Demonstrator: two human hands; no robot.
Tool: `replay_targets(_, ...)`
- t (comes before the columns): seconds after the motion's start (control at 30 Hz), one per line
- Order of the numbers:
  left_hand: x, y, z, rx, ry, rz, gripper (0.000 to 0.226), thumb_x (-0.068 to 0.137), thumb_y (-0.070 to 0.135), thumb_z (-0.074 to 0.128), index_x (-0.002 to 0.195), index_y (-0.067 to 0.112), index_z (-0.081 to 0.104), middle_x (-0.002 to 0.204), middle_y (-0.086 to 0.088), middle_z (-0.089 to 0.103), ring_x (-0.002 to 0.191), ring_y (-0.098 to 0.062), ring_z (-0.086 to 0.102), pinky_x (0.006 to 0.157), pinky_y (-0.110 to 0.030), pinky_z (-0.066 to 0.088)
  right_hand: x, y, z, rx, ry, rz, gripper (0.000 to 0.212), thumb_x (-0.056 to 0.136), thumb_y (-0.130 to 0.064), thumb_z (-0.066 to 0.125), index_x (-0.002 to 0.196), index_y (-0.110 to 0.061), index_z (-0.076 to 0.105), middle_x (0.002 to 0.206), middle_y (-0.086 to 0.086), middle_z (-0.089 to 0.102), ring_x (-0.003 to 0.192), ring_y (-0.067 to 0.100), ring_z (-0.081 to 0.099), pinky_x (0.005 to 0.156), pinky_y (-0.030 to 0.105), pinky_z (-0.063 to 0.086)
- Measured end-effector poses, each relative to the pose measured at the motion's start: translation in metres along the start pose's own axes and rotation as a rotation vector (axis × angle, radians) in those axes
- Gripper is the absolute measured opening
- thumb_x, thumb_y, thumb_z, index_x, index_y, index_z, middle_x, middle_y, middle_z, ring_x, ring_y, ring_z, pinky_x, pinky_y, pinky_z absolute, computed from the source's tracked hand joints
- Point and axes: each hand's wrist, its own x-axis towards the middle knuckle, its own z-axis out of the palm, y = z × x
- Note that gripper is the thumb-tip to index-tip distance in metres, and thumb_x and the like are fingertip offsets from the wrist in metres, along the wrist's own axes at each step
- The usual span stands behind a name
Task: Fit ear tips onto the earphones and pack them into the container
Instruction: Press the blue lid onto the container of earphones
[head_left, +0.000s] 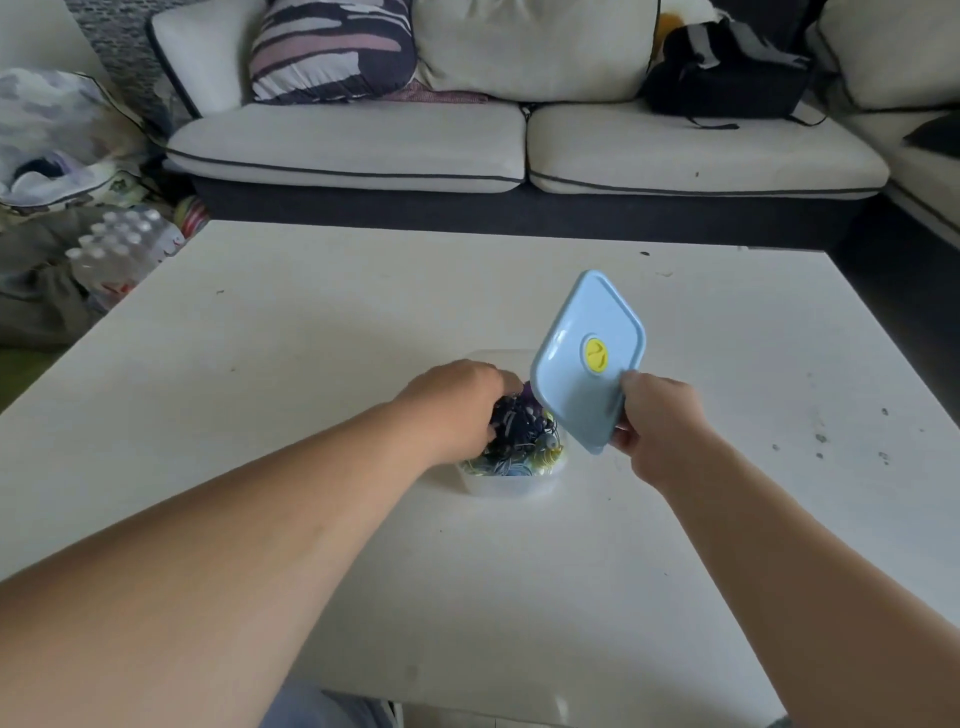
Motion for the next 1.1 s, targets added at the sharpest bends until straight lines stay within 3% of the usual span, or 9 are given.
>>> replay_targets(0.2, 0.014, 0.001, -0.004, 0.086, -0.011, 0.048, 0.042, 0.091, 0.016, 0.066, 0.129, 0.035, 0.065, 0.11, 0.004, 0.057, 0.109, -0.026, 0.059, 0.09, -0.039, 0.052, 0.005, -0.005, -0.002, 0.057, 0.01, 0.019, 0.013, 0.094, -0.004, 0.049, 0.092, -0.012, 0.059, 0.086, 0.009, 0.058, 0.076, 0.025, 0.055, 0.07, 0.038, 0.054)
replay_targets(0.33, 0.005, 0.001, -0.032, -0.111, 0.036, 0.02, 0.039, 0.082, 0.023, 0.081, 0.117, 0.033, 0.067, 0.101, 0.01, 0.064, 0.093, -0.016, 0.063, 0.079, -0.033, 0.052, 0.009, -0.005, -0.003, 0.047, 0.001, 0.014, 0.014, 0.094, -0.004, 0.048, 0.091, -0.012, 0.06, 0.086, 0.008, 0.058, 0.074, 0.025, 0.054, 0.069, 0.036, 0.053)
replay_targets(0.43, -0.01, 0.002, -0.04, -0.204, -0.097, 0.007, 0.035, 0.076, 0.023, 0.088, 0.104, 0.034, 0.07, 0.093, 0.016, 0.069, 0.086, -0.008, 0.066, 0.073, -0.028, 0.053, 0.009, -0.004, 0.0, 0.024, -0.005, 0.018, 0.014, 0.093, -0.005, 0.048, 0.087, -0.013, 0.058, 0.087, 0.009, 0.059, 0.078, 0.027, 0.056, 0.072, 0.039, 0.053)
replay_targets(0.5, -0.015, 0.004, -0.032, -0.105, -0.187, 0.011, 0.025, 0.078, 0.023, 0.086, 0.1, 0.03, 0.075, 0.095, 0.016, 0.071, 0.088, -0.009, 0.067, 0.077, -0.026, 0.054, 0.007, -0.002, 0.002, 0.008, -0.007, 0.021, 0.015, 0.093, -0.005, 0.049, 0.084, -0.013, 0.058, 0.088, 0.01, 0.06, 0.078, 0.028, 0.055, 0.072, 0.039, 0.052)
replay_targets(0.67, -0.01, 0.011, -0.012, 0.014, -0.197, 0.012, 0.012, 0.082, 0.022, 0.08, 0.092, 0.027, 0.075, 0.094, 0.01, 0.065, 0.083, -0.016, 0.059, 0.069, -0.024, 0.046, 0.005, 0.002, 0.006, -0.049, -0.016, -0.007, 0.012, 0.091, -0.006, 0.048, 0.093, -0.013, 0.056, 0.087, 0.011, 0.053, 0.076, 0.027, 0.046, 0.068, 0.037, 0.045)
replay_targets(0.8, -0.01, 0.015, 0.005, -0.008, -0.136, 0.01, 0.008, 0.086, 0.018, 0.07, 0.082, 0.015, 0.075, 0.078, -0.01, 0.064, 0.068, -0.022, 0.047, 0.06, -0.026, 0.039, 0.006, 0.002, 0.006, -0.098, 0.016, -0.052, 0.028, 0.093, -0.008, 0.048, 0.113, 0.009, 0.059, 0.089, 0.011, 0.056, 0.076, 0.027, 0.051, 0.065, 0.037, 0.05)
replay_targets(0.9, -0.013, 0.013, 0.008, -0.028, -0.138, -0.032, 0.017, 0.086, 0.017, 0.068, 0.069, 0.015, 0.067, 0.061, 0.004, 0.053, 0.065, -0.021, 0.046, 0.053, -0.025, 0.033, 0.005, 0.0, 0.008, -0.092, 0.011, -0.08, 0.023, 0.094, -0.01, 0.05, 0.106, 0.007, 0.06, 0.089, 0.011, 0.057, 0.076, 0.026, 0.053, 0.064, 0.036, 0.054)
replay_targets(1.0, -0.018, 0.009, -0.006, -0.146, -0.214, -0.067, 0.014, 0.089, 0.018, 0.068, 0.076, 0.021, 0.071, 0.07, 0.015, 0.06, 0.073, -0.015, 0.054, 0.058, -0.02, 0.039, 0.001, 0.0, 0.01, -0.156, -0.004, -0.13, 0.01, 0.096, -0.014, 0.053, 0.09, -0.011, 0.06, 0.088, 0.011, 0.058, 0.078, 0.025, 0.055, 0.076, 0.049, 0.062)
replay_targets(1.1, -0.028, -0.003, -0.022, -0.297, -0.08, -0.198, 0.023, 0.085, 0.008, 0.062, 0.094, 0.019, 0.08, 0.091, 0.006, 0.076, 0.08, -0.011, 0.063, 0.07, -0.019, 0.049, -0.004, 0.001, 0.013, -0.215, -0.025, -0.154, 0.012, 0.096, -0.016, 0.056, 0.089, -0.009, 0.063, 0.085, 0.009, 0.059, 0.076, 0.026, 0.055, 0.082, 0.056, 0.06)
